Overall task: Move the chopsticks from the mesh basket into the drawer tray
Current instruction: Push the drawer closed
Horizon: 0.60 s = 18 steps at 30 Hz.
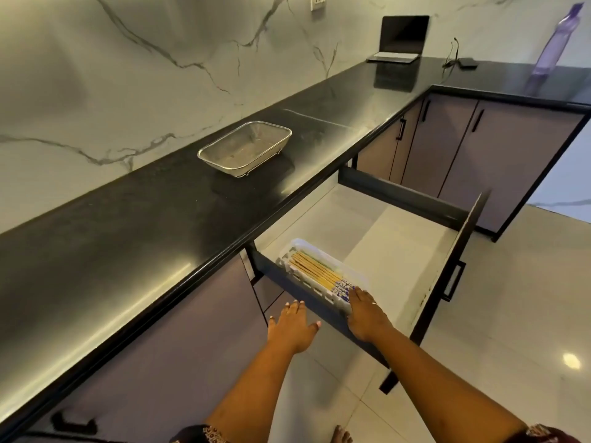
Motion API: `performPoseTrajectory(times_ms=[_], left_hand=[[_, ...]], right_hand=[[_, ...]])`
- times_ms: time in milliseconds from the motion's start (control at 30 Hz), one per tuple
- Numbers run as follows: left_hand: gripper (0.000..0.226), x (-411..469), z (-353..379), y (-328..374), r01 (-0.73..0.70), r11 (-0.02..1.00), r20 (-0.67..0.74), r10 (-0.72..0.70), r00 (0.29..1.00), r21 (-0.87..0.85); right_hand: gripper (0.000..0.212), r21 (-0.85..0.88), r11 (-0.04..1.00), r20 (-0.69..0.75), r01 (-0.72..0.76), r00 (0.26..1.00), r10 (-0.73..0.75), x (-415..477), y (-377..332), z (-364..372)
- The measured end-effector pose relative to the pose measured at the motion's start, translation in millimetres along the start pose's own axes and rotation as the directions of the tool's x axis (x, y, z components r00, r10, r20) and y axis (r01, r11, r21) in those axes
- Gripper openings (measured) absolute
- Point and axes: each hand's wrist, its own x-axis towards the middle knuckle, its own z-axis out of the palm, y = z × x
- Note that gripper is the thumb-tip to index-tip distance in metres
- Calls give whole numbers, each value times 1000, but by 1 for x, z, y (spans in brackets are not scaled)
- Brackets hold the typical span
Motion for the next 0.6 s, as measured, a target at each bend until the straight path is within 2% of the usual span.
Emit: performPoseTrajectory(times_ms=[267, 400, 600], left_hand=[[70, -68, 28, 42, -2, 954, 73, 25, 997, -300], [68, -93, 29, 72, -22, 894, 79, 64, 995, -447], [64, -109, 35, 111, 102, 795, 172, 3, 985, -598]], right_hand=[[61, 44, 998, -28, 51, 998, -50, -67, 2, -11], [54, 109, 994, -48, 0, 999, 5, -93, 21, -29], [43, 167, 986, -24, -29, 999, 33, -106, 63, -45]])
